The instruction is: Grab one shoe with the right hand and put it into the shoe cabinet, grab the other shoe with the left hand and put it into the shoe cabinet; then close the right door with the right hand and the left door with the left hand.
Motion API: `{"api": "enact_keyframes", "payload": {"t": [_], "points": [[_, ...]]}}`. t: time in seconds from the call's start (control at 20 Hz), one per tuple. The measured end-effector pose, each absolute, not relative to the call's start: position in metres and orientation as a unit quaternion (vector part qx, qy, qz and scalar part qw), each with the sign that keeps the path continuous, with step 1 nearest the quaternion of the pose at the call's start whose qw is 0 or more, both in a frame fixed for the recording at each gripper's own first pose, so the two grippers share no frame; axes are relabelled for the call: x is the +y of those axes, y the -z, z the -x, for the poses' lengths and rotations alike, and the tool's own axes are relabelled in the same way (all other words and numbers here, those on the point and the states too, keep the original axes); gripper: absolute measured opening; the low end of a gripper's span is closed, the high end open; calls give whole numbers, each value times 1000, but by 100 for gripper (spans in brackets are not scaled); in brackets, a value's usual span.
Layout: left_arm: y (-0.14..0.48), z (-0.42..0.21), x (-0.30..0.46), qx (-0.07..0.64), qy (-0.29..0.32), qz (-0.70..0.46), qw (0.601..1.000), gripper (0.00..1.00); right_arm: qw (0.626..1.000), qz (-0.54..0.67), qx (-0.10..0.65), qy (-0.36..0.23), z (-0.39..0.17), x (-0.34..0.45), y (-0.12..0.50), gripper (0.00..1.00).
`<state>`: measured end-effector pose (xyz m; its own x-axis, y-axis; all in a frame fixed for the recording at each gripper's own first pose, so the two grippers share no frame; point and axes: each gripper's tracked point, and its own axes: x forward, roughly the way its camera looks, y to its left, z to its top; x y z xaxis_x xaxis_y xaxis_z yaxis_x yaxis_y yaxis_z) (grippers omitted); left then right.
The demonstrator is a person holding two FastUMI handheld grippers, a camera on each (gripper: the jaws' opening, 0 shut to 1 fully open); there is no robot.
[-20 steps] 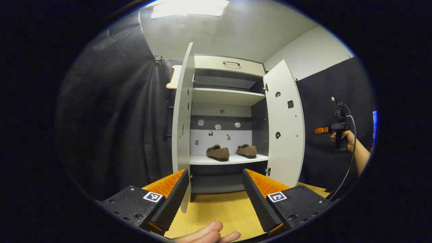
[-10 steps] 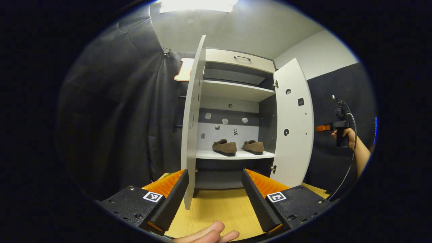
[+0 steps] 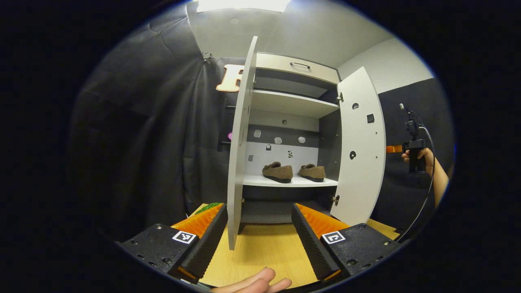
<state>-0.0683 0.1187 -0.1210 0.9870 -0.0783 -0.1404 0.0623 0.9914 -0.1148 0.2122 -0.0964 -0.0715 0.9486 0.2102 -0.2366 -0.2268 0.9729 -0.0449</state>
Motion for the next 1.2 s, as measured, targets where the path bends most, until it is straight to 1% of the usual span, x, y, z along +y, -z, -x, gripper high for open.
{"api": "enact_keyframes", "payload": {"t": [0.05,0.15,0.2,0.45,0.5,0.55,0.6,0.65,0.9,1.0,1.05,1.1,1.15,1.2], "points": [[120,69,121,71,34,57,995,96,986,26,123,-110,-211,-95,75,89],[121,70,122,69,34,62,995,96,986,8,130,-108,-210,-95,76,89],[122,69,123,69,34,62,995,96,986,3,129,-108,-211,-95,75,92],[123,69,126,71,27,61,995,96,989,-11,107,-100,-214,-85,66,91],[124,70,127,73,27,61,995,96,989,-10,104,-103,-213,-78,66,91],[126,71,127,74,27,62,995,96,989,-7,104,-109,-211,-71,65,89],[126,71,126,75,28,63,995,96,988,-5,102,-115,-210,-62,65,89],[128,71,126,76,28,63,995,96,988,-4,100,-121,-208,-53,64,91],[132,64,135,81,19,65,994,96,987,12,92,-133,-205,-9,61,91],[133,62,139,84,13,64,994,96,986,1,93,-140,-204,8,64,91],[133,61,141,85,11,63,994,96,985,-13,94,-147,-202,16,65,94],[133,61,141,86,10,60,994,96,983,-25,93,-156,-202,25,65,91],[132,60,142,87,9,58,995,96,982,-31,92,-163,-201,33,64,92],[133,59,141,89,10,55,994,96,981,-35,89,-168,-199,37,63,94]]}}
